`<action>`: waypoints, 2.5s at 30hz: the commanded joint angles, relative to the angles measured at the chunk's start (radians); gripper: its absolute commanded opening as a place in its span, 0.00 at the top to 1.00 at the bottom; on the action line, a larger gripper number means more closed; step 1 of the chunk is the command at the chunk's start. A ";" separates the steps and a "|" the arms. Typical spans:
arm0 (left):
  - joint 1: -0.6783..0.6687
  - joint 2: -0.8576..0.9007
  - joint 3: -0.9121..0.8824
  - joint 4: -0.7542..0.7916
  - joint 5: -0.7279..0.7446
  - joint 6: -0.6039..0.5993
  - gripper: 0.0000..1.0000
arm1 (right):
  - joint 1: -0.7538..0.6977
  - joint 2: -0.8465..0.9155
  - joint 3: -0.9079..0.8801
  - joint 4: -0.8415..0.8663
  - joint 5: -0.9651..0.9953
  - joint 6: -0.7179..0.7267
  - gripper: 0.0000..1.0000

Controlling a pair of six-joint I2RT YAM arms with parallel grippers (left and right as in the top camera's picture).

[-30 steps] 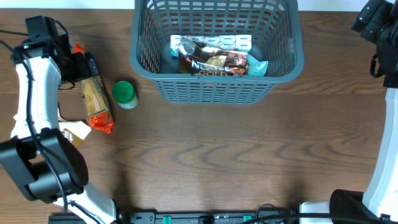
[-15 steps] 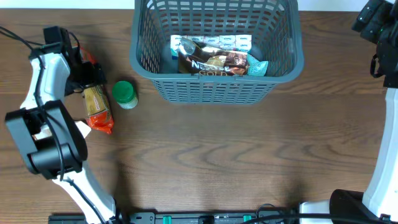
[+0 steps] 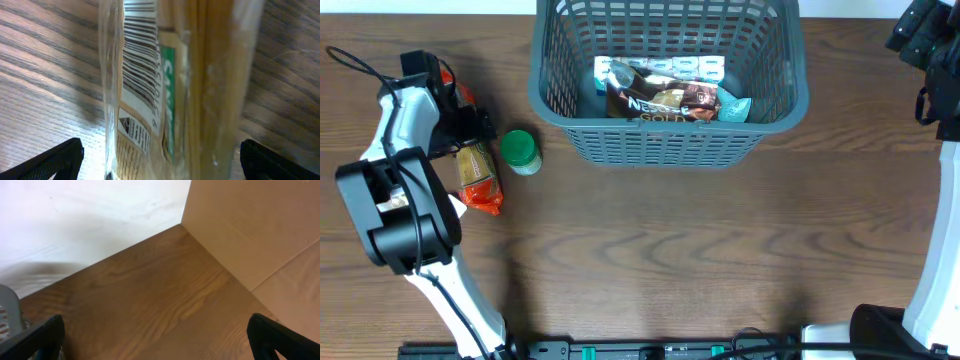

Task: Pack container
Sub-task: 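Lower the left gripper and grasp the red-wrapped snack bar, then lift the snack bar with the left gripper and drop it into the basket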

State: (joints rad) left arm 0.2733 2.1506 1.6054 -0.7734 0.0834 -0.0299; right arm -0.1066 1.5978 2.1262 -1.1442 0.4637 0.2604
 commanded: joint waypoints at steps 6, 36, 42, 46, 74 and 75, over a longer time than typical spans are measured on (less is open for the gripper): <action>0.002 0.019 -0.023 0.035 0.008 -0.021 0.02 | -0.005 0.003 0.002 -0.002 0.003 0.016 0.01; 0.000 0.018 -0.128 0.084 0.007 -0.024 0.94 | -0.005 0.003 0.002 -0.002 0.003 0.016 0.01; 0.000 -0.048 -0.122 0.056 0.007 -0.024 0.94 | -0.005 0.003 0.002 -0.002 0.003 0.016 0.01; 0.000 -0.142 -0.087 0.053 0.006 -0.018 0.94 | -0.005 0.003 0.002 -0.002 0.003 0.016 0.01; -0.284 -0.747 0.321 0.238 0.067 0.344 0.94 | -0.005 0.003 0.002 -0.002 0.003 0.016 0.01; -0.306 -0.732 0.340 0.256 0.067 0.365 0.94 | -0.005 0.003 0.002 -0.002 0.003 0.016 0.01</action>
State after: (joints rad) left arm 0.0212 1.4002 1.8481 -0.5789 0.1352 0.2337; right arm -0.1066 1.5978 2.1262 -1.1442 0.4637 0.2604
